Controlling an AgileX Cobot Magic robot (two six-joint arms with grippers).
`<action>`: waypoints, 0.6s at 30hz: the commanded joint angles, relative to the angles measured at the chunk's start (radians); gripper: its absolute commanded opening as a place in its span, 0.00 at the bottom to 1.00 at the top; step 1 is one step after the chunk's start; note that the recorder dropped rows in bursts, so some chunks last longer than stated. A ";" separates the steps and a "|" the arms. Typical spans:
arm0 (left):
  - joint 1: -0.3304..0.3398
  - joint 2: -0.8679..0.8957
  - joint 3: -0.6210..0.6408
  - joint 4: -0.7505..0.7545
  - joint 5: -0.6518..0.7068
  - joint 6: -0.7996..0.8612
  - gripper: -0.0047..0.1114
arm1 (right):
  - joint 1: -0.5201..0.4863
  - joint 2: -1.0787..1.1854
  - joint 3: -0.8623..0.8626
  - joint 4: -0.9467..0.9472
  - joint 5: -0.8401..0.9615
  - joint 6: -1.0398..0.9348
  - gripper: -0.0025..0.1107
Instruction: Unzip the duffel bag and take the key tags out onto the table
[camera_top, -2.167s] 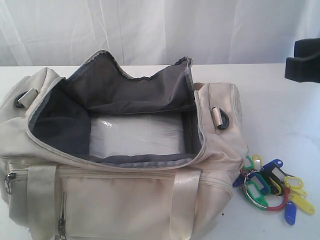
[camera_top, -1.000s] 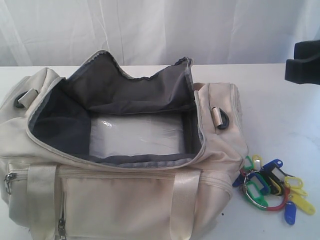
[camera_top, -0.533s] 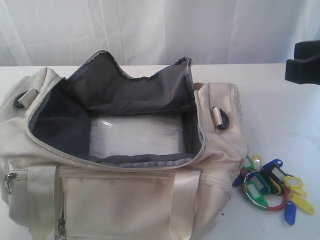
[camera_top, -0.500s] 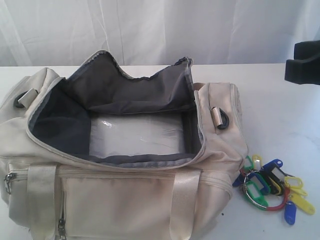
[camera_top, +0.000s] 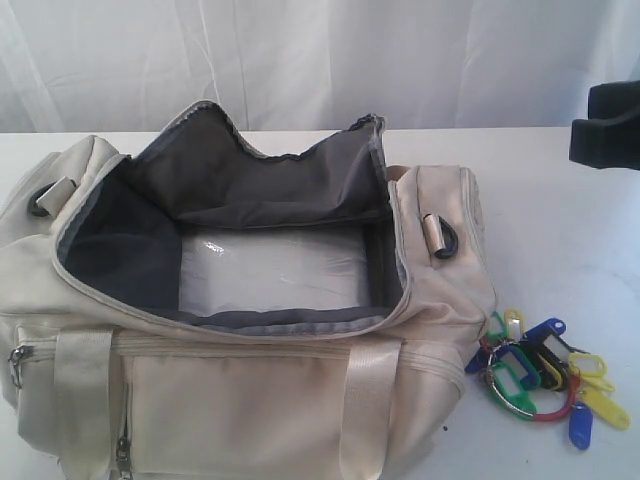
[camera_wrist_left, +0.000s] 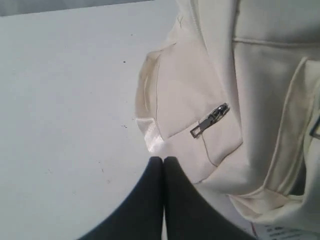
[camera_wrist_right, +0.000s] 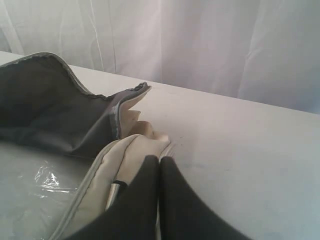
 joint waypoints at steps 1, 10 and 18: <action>-0.007 -0.005 0.001 -0.009 0.011 -0.053 0.04 | -0.006 -0.004 0.002 -0.002 0.001 0.002 0.02; -0.007 -0.005 0.001 0.051 0.005 -0.053 0.04 | -0.006 -0.004 0.002 -0.002 0.001 0.002 0.02; -0.007 -0.005 0.001 0.051 0.005 -0.053 0.04 | -0.006 -0.004 0.002 -0.002 0.001 0.002 0.02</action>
